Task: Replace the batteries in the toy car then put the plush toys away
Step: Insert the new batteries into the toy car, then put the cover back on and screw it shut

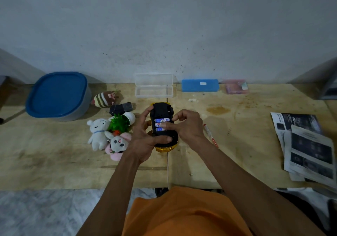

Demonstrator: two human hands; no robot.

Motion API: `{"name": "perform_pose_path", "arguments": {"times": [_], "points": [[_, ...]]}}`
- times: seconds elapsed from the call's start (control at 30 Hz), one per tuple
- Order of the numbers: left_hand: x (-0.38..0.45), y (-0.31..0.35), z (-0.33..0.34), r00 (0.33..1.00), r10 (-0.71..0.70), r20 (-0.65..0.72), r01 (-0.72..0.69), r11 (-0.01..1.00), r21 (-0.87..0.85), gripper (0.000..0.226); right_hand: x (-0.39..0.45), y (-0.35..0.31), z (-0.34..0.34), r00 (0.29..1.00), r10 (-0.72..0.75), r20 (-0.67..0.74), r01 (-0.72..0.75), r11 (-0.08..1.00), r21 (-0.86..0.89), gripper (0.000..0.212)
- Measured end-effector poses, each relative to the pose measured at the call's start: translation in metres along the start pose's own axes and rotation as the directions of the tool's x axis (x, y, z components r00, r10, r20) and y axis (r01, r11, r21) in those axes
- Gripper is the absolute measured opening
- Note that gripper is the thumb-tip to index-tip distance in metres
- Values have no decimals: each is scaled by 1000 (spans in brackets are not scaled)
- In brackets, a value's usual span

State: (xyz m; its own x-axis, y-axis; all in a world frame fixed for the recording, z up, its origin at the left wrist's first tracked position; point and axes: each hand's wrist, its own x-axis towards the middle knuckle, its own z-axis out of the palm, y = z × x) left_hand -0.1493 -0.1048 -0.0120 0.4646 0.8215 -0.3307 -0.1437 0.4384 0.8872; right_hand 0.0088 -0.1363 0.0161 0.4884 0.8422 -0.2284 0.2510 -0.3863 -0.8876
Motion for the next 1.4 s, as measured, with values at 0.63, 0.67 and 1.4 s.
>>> {"name": "perform_pose_path", "arguments": {"times": [0.63, 0.67, 1.4], "points": [[-1, -28, -2, 975, -221, -29, 221, 975, 24, 118, 6, 70, -37, 981, 61, -186, -91, 984, -154, 14], [0, -31, -2, 973, -228, -43, 229, 973, 22, 119, 12, 80, -42, 975, 100, -200, -138, 973, -187, 14], [11, -37, 40, 925, -290, -247, 311, 949, 50, 122, 64, 146, -20, 984, 173, 48, -146, 926, -348, 24]]}}
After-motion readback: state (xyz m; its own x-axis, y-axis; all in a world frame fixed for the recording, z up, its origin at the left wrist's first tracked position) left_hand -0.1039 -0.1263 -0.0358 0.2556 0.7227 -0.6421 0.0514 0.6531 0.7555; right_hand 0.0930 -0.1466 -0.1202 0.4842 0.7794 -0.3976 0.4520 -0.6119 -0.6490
